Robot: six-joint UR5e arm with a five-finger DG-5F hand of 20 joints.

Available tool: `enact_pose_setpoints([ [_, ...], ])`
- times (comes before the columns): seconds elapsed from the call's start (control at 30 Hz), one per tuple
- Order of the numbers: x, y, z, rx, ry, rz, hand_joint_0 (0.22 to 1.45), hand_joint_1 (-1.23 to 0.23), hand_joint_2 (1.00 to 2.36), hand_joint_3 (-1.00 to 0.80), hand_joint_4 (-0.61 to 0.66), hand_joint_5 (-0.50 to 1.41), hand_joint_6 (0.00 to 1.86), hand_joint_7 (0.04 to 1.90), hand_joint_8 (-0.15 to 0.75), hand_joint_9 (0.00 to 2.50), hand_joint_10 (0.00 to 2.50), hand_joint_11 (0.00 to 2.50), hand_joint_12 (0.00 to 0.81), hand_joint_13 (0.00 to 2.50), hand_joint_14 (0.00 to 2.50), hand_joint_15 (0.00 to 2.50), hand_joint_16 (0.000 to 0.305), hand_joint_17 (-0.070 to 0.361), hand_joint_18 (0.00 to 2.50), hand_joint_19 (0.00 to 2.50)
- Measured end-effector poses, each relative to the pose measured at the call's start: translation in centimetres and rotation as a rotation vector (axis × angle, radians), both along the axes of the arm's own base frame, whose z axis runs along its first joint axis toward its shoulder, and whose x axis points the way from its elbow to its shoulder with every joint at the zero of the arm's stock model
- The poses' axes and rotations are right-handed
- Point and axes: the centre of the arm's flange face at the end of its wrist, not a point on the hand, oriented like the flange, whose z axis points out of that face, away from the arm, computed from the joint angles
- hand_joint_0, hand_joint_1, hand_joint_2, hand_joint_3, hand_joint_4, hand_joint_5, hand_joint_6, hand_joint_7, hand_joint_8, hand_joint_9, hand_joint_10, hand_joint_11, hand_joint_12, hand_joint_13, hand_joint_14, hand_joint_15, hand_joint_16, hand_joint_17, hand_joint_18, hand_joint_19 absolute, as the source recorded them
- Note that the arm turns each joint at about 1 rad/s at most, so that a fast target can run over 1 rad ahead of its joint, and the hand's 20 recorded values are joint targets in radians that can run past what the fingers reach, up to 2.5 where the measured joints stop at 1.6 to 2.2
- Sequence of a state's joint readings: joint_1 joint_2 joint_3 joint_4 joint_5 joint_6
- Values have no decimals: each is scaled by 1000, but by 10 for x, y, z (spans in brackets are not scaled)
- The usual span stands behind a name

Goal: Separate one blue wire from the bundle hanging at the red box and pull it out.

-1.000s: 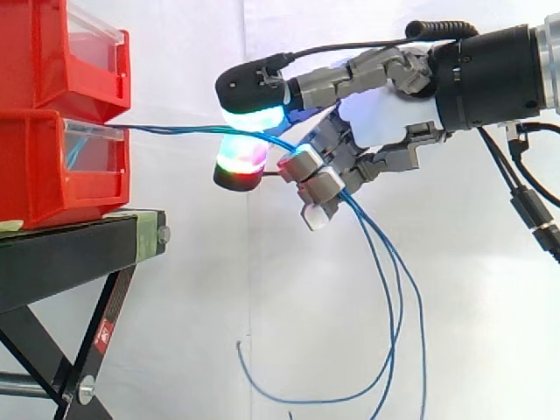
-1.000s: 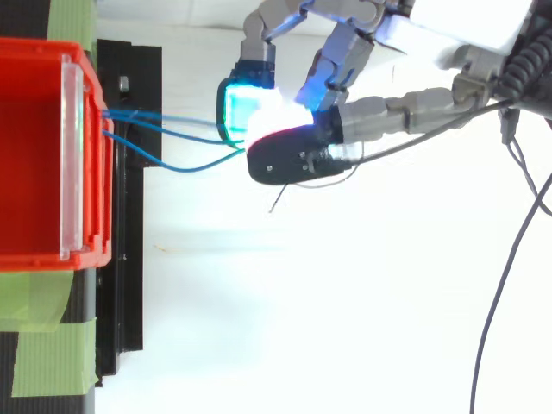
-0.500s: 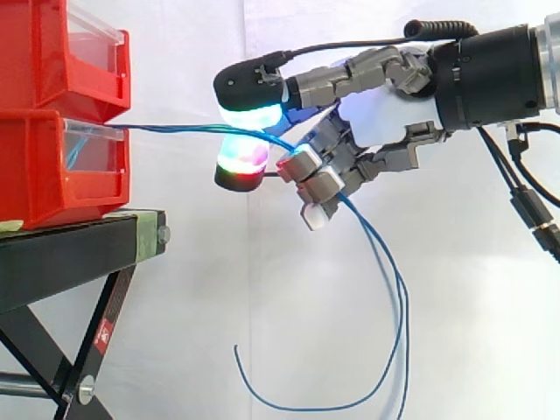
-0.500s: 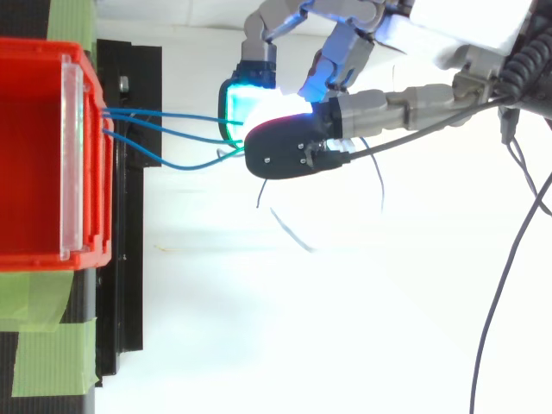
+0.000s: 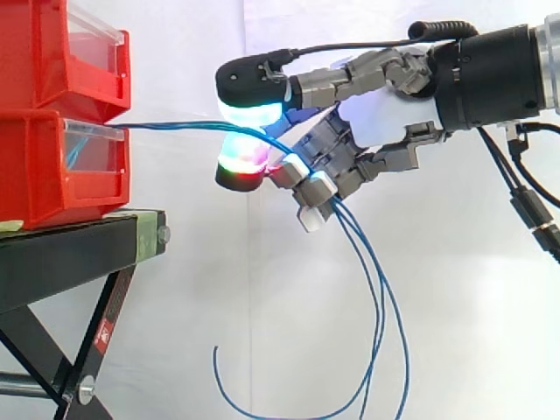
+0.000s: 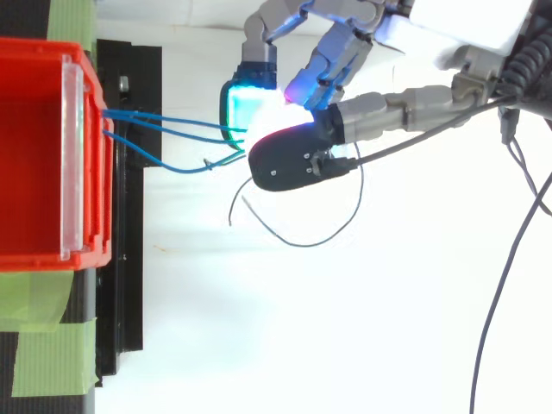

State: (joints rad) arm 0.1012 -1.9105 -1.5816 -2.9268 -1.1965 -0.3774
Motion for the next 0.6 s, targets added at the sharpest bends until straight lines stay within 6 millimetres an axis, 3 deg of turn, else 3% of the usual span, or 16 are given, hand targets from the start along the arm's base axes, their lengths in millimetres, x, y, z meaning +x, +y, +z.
enact_pose_setpoints([
  [0.27,0,0,0,0,0,0,555,-799,1009,-391,198,-212,925,1026,360,1121,19,1295,438,1221,25,1206,60,136,879,729],
  [0.6,0,0,0,0,1,0,607,-782,1020,-191,156,-212,928,1050,346,1124,17,1304,432,1217,26,1213,59,132,872,732],
])
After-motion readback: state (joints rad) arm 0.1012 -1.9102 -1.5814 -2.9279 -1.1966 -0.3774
